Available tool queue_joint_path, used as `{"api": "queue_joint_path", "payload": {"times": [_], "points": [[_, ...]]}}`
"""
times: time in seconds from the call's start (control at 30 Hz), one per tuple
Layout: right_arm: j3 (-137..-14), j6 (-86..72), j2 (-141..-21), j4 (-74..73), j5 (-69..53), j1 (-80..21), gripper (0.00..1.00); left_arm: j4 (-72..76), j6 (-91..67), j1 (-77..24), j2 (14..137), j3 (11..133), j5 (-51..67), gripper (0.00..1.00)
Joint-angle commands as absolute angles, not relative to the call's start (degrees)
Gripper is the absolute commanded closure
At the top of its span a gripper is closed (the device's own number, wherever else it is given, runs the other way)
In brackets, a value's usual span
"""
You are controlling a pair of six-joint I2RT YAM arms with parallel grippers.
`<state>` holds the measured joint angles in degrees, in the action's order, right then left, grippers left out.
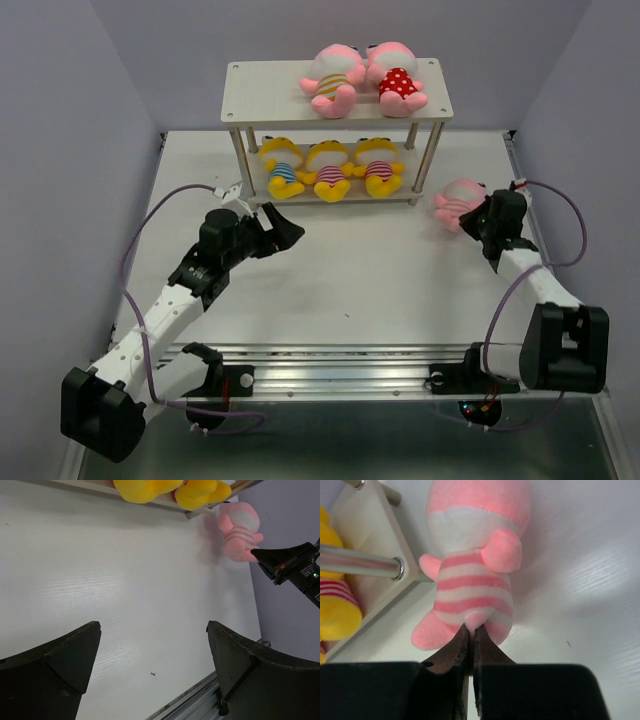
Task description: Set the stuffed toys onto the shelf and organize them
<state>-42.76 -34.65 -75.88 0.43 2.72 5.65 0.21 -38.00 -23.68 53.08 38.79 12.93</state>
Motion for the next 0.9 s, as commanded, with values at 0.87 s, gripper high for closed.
{"api": "queue_joint_path", "payload": {"times": [0.87], "points": [[-20.3,-50.7,-43.2,-1.4,-14.8,-14.8,0.99,24.6,-53.3,-52.6,89.6,49.9,14.4,0.01]]}}
